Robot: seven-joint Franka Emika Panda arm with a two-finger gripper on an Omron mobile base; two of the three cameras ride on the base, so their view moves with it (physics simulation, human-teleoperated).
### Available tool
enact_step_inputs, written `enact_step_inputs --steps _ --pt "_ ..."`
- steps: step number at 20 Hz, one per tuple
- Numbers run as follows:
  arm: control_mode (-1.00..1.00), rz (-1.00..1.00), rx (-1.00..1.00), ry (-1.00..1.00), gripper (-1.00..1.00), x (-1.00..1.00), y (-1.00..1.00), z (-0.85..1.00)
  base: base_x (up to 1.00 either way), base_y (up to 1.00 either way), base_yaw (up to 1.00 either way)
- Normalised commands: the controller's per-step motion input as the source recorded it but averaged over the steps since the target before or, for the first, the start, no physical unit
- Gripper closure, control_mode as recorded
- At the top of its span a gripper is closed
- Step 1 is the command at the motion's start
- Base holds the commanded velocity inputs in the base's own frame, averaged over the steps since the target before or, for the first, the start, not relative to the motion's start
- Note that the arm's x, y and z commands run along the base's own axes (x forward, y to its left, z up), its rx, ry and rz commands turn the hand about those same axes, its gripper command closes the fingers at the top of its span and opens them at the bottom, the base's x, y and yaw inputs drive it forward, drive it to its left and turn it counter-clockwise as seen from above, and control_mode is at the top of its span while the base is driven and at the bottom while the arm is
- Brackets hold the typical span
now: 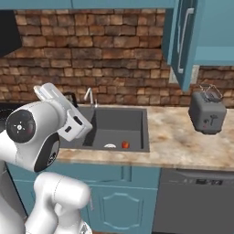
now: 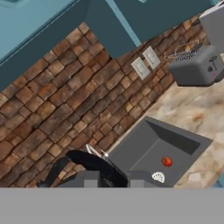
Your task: Open the cabinet, pick the kettle from the cabinet, and place it in the sink.
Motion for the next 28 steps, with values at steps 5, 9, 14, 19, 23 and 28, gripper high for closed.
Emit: enact_step_inputs --steps 5,9,14,19,23,28 --pt "1.0 0.0 0.0 0.0 1.0 0.0 0.0 0.0 0.42 -0.09 0.23" --pt "1.0 0.0 0.0 0.0 1.0 0.0 0.0 0.0 0.36 -0.24 0.25" --pt "1.0 0.0 0.0 0.0 1.0 0.0 0.0 0.0 0.27 -0.35 0.16" --pt "1.0 0.0 0.0 0.0 1.0 0.0 0.0 0.0 0.19 -0.32 0.08" --pt "1.0 0.0 0.0 0.0 1.0 0.0 0.0 0.0 0.26 -0.29 0.05" --pt "1.0 0.0 0.0 0.0 1.0 0.0 0.0 0.0 0.21 -0.09 0.02"
